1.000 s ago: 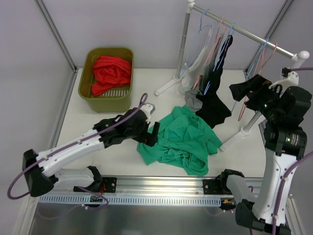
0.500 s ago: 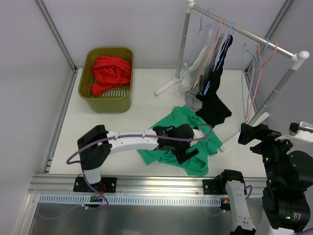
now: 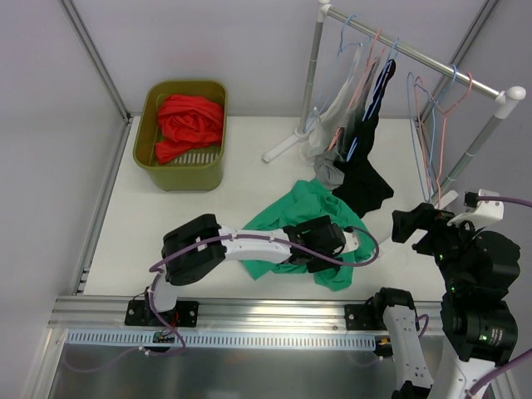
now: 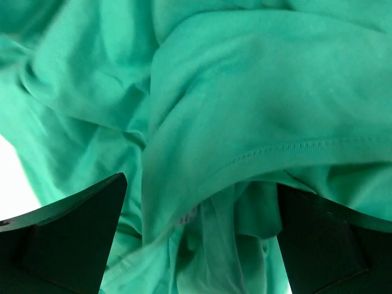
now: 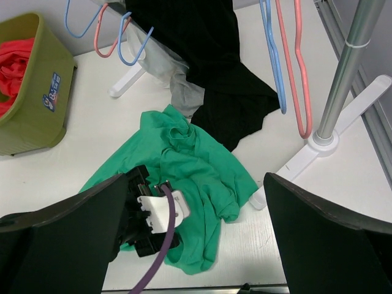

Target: Remove the tank top from the hanger

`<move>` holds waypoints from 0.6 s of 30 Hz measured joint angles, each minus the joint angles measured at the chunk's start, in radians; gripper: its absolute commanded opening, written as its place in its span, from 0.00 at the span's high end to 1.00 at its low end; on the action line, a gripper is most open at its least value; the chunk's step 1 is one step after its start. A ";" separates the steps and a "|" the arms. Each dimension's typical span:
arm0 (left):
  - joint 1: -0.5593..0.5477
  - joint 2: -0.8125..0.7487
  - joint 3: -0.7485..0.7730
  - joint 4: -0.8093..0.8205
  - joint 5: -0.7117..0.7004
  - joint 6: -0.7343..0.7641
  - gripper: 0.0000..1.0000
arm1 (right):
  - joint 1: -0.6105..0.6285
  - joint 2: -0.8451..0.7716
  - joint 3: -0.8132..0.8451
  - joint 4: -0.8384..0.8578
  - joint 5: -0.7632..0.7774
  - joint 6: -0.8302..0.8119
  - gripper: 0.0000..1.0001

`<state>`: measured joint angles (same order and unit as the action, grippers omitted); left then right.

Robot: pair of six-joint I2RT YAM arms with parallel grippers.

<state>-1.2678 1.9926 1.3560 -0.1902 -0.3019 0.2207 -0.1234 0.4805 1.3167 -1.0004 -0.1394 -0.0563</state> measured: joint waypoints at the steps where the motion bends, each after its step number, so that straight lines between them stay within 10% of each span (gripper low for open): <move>1: 0.000 0.014 0.008 0.018 -0.027 0.019 0.01 | 0.000 0.000 -0.001 0.001 -0.002 -0.003 0.01; 11: 0.051 0.031 0.010 0.109 -0.122 0.120 0.01 | 0.014 0.000 -0.001 0.005 -0.018 -0.021 0.00; 18: 0.168 0.031 0.029 0.102 0.063 0.127 0.01 | 0.016 0.001 -0.008 0.028 -0.058 -0.023 0.00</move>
<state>-1.0996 2.0235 1.3853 -0.0883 -0.2386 0.3473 -0.1074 0.4812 1.3090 -0.9722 -0.1974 -0.0795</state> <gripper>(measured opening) 0.986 0.993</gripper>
